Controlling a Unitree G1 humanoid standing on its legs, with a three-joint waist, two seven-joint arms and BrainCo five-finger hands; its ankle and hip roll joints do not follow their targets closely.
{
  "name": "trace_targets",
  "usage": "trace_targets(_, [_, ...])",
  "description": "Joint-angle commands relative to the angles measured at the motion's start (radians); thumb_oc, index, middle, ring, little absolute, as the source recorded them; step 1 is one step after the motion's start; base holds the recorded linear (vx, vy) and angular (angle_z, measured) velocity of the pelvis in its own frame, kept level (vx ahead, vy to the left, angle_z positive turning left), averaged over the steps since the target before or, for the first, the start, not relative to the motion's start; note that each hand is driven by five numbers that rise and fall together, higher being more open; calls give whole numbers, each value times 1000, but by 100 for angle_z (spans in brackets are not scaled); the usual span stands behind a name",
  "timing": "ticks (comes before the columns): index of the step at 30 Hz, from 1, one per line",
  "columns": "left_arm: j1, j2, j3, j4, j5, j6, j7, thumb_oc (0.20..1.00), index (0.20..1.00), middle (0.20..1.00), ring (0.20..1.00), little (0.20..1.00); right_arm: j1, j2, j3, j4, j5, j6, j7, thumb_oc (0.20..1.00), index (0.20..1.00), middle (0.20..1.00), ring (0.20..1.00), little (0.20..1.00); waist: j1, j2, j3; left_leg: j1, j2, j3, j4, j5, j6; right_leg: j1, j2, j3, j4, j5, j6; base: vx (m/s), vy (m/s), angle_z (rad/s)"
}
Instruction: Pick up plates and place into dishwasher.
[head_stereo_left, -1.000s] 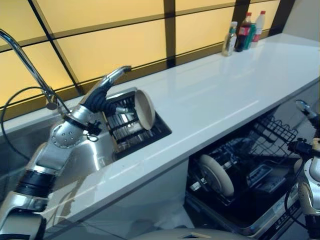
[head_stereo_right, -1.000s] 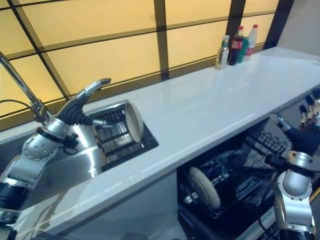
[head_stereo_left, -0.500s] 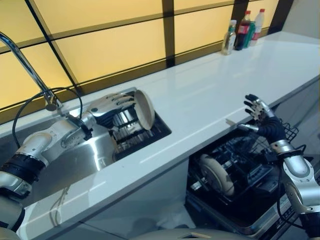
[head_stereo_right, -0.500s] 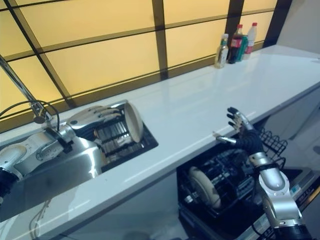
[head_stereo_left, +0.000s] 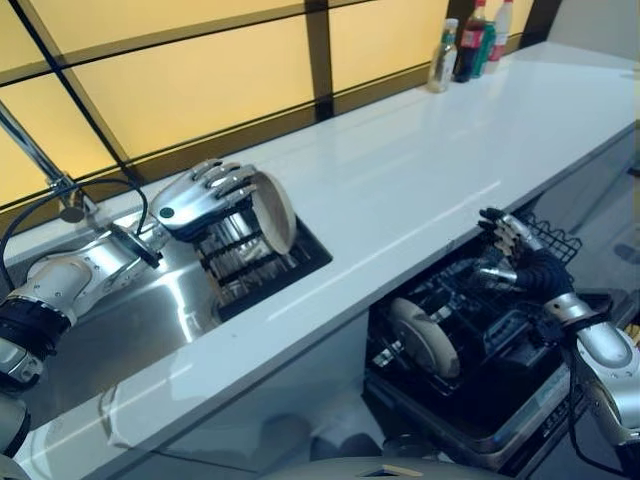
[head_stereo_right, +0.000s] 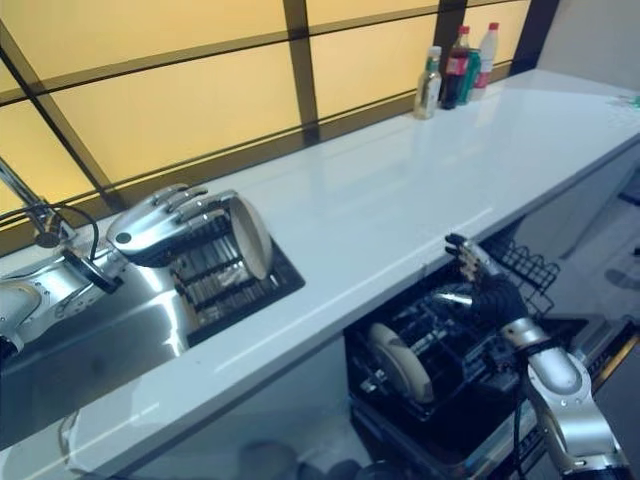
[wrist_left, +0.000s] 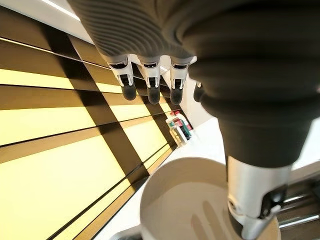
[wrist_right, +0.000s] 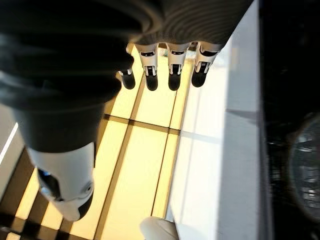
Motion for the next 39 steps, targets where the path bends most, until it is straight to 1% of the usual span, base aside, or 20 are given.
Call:
trace_targets(1, [25, 40, 133, 21, -54, 18, 6, 1000, 1000, 1000, 1000, 1000, -2, -10, -59, -63, 68, -27, 18, 1000, 1000, 1000, 1000, 1000, -22, -28, -45, -23, -17, 34, 100, -115, 86, -109, 9, 46, 46, 132, 68, 88, -10, -9])
trace_targets(7, [42, 9, 152, 63, -113, 19, 12, 1000, 1000, 1000, 1000, 1000, 29, 6, -76, -80, 84, -34, 62, 1000, 1000, 1000, 1000, 1000, -34, -31, -40, -24, -11, 38, 103, -113, 83, -103, 16, 48, 43, 118, 63, 78, 2, -8])
trace_targets(10, [41, -16, 159, 98, -165, 19, 57, 1000, 1000, 1000, 1000, 1000, 29, 3, -71, -79, 107, -42, 89, 1000, 1000, 1000, 1000, 1000, -37, -34, -41, -20, -8, 44, 98, -109, 81, -101, 17, 44, 39, 115, 62, 100, 18, -5])
trace_targets(12, [56, -40, 187, 101, -156, 9, 87, 1000, 1000, 1000, 1000, 1000, 30, 13, -74, -81, 143, -46, 113, 1000, 1000, 1000, 1000, 1000, -35, -38, -41, -19, -5, 46, 97, -108, 80, -99, 18, 43, 36, 111, 60, 117, 23, 0])
trace_targets(14, [85, -64, 214, 83, -171, 3, 119, 1000, 1000, 1000, 1000, 1000, 30, 33, -71, -69, 173, -48, 130, 1000, 1000, 1000, 1000, 1000, -28, -42, -39, -24, -3, 42, 100, -106, 78, -98, 22, 44, 32, 103, 56, 93, 29, 0])
trace_targets(17, [118, -73, 252, 20, -168, 6, 106, 1000, 1000, 1000, 1000, 1000, 26, 53, -56, -45, 173, -58, 148, 1000, 1000, 1000, 1000, 1000, -15, -46, -30, -39, 0, 33, 112, -104, 76, -102, 26, 40, 31, 86, 49, 57, 30, -1])
trace_targets(21, [128, -58, 260, -41, -178, 9, 82, 1000, 1000, 1000, 1000, 1000, 5, 49, -26, -46, 184, -58, 133, 1000, 1000, 1000, 1000, 1000, 7, -49, -11, -64, 5, 9, 119, -96, 71, -109, 32, 30, 31, 64, 38, 10, 14, 7])
trace_targets(27, [66, -39, 206, -44, -178, 23, 79, 1000, 1000, 1000, 1000, 1000, -36, 36, 24, -58, 174, -55, 74, 1000, 1000, 1000, 1000, 1000, 23, -47, 21, -100, 19, -14, 115, -74, 56, -126, 35, 15, 37, 57, 30, -26, 10, 16])
trace_targets(30, [29, -30, 177, -30, -173, 47, 67, 1000, 1000, 1000, 1000, 1000, -42, 16, 29, -55, 185, -55, 65, 1000, 1000, 1000, 1000, 1000, 22, -45, 32, -111, 26, -19, 112, -62, 47, -133, 36, 9, 38, 57, 28, -19, 9, 18])
trace_targets(33, [-47, -28, 125, 22, -165, 69, 75, 1000, 1000, 1000, 1000, 1000, -59, -4, 41, -52, 190, -63, 58, 1000, 1000, 1000, 1000, 1000, 12, -40, 46, -125, 33, -18, 103, -46, 39, -144, 37, 10, 39, 58, 26, -70, 18, 4])
trace_targets(37, [-140, -28, 67, 63, -138, 88, 116, 1000, 1000, 1000, 1000, 1000, -68, -14, 42, -48, 195, -72, 55, 1000, 1000, 1000, 1000, 1000, 1, -38, 67, -138, 39, -12, 99, -34, 30, -153, 34, 11, 39, 61, 28, -69, 18, 2])
trace_targets(39, [-181, -32, 42, 73, -142, 101, 110, 1000, 1000, 1000, 1000, 1000, -64, -20, 41, -50, 194, -73, 59, 1000, 1000, 1000, 1000, 1000, -8, -37, 73, -140, 41, -8, 100, -30, 26, -154, 31, 11, 42, 60, 29, 0, 0, 0])
